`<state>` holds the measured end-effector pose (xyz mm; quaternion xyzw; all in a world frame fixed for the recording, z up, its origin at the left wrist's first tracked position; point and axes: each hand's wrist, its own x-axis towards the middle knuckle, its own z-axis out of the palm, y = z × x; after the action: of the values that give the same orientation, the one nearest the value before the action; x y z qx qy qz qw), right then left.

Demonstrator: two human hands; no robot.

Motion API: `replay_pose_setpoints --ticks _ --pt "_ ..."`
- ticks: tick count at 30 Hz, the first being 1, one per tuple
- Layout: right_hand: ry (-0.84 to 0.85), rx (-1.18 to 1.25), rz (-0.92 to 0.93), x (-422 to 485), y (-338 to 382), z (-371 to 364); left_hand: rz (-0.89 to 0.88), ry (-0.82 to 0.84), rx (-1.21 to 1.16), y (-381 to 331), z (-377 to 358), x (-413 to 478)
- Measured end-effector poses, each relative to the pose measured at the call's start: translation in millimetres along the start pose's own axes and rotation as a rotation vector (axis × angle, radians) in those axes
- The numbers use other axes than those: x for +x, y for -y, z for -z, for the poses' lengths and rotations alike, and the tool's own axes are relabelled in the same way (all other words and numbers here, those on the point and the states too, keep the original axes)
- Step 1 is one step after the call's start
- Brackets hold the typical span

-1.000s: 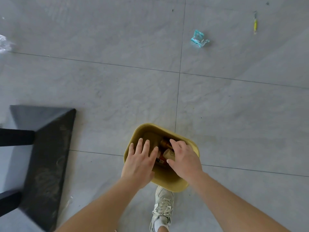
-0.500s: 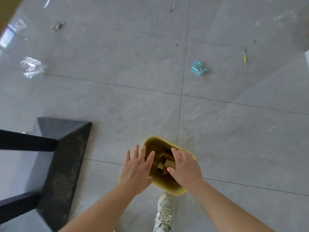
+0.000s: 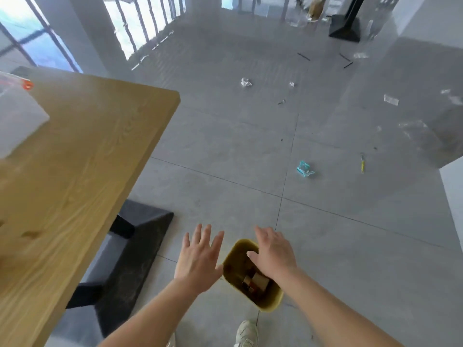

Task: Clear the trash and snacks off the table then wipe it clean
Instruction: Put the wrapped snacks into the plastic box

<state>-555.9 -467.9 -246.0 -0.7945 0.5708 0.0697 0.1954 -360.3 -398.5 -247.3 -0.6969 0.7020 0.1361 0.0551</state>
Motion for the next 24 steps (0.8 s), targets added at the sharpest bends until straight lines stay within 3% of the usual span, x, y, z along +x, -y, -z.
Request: replay_pose_setpoints --ticks 12,24 --pt "-0.055 -0.023 0.285 -16.4 113.0 102.7 0.273 -0.239 0.005 54.7 108.2 -96.7" --pt "-0.080 -0.066 0.681 -23.3 268.0 128.6 0.634 -0.370 -0.047 136.4 134.5 -212.4"
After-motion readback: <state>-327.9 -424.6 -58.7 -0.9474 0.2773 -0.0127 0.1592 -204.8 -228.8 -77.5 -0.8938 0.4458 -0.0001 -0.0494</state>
